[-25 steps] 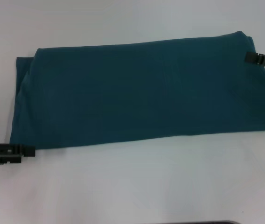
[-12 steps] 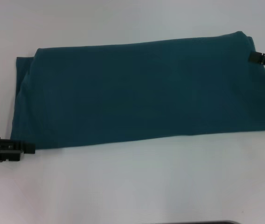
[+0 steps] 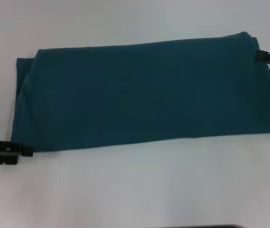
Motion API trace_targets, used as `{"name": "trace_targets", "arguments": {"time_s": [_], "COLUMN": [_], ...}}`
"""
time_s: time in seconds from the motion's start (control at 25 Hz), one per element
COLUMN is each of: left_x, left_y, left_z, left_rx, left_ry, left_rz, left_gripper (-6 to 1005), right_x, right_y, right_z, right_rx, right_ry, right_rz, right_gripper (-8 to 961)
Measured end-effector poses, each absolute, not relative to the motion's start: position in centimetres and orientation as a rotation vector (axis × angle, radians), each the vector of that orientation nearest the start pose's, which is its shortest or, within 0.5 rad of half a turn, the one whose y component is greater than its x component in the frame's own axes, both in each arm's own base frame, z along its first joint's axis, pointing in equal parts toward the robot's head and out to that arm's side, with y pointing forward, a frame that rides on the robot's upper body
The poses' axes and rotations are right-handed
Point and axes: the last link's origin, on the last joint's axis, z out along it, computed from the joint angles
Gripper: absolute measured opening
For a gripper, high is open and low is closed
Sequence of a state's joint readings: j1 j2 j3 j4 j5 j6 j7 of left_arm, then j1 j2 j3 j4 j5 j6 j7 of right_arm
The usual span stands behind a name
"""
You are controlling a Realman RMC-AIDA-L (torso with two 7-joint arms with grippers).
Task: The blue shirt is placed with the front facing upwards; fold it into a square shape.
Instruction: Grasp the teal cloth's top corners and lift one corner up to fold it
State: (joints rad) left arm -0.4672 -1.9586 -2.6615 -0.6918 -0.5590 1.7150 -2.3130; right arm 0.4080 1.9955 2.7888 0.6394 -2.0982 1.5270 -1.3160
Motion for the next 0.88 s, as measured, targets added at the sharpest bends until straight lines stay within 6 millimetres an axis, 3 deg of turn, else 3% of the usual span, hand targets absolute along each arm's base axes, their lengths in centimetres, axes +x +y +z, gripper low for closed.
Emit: {"name": "trace_targets", "arguments": {"time_s": [0.88], "left_x": [-35.1], "left_y": [28.2], "left_z": [4.8], "left_rx": [-2.222], "left_ry": [-2.073], "left_rz": [-0.087], "left_gripper": [782], "right_x": [34.9], "right_y": [30.5], "right_z": [7.1], "right_rx": [-2.148], "right_ry": [1.395], "right_rz": [0.816], "right_gripper": [907]}}
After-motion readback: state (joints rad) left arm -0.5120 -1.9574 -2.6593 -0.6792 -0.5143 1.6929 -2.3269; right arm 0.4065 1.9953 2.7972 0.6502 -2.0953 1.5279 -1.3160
